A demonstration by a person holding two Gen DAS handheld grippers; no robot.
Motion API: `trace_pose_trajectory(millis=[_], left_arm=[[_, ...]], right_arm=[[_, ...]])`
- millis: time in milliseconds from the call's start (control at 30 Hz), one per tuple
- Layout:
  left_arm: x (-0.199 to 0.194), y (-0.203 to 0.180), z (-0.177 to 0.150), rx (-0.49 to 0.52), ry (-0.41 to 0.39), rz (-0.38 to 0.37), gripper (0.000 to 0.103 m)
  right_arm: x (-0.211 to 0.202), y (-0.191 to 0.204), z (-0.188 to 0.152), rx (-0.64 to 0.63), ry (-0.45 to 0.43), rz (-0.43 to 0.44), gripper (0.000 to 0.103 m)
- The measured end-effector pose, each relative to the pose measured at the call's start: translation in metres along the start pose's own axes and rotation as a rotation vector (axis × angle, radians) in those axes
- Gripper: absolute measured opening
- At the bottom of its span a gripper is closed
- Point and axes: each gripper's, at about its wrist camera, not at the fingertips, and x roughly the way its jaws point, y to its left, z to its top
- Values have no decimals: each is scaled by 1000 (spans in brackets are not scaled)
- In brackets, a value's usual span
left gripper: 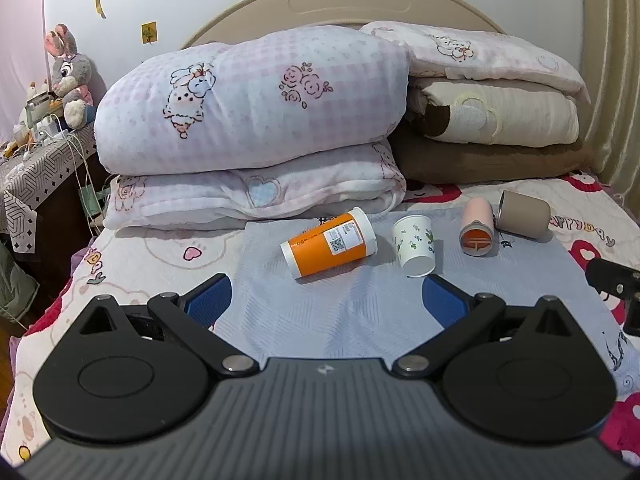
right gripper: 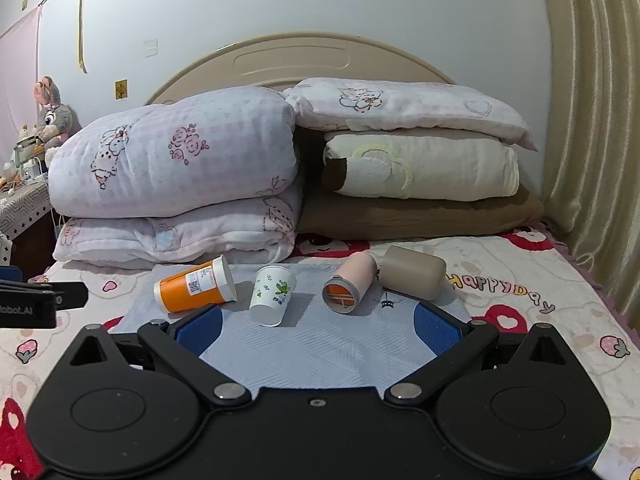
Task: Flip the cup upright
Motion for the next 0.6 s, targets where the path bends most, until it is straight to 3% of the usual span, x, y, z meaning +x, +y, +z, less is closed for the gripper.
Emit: trace_pose_trajectory(millis=[600], left_arm=[[2,4,-4,3,11,5,103]], right_arm=[[2,0,0,0,3,-3,103]])
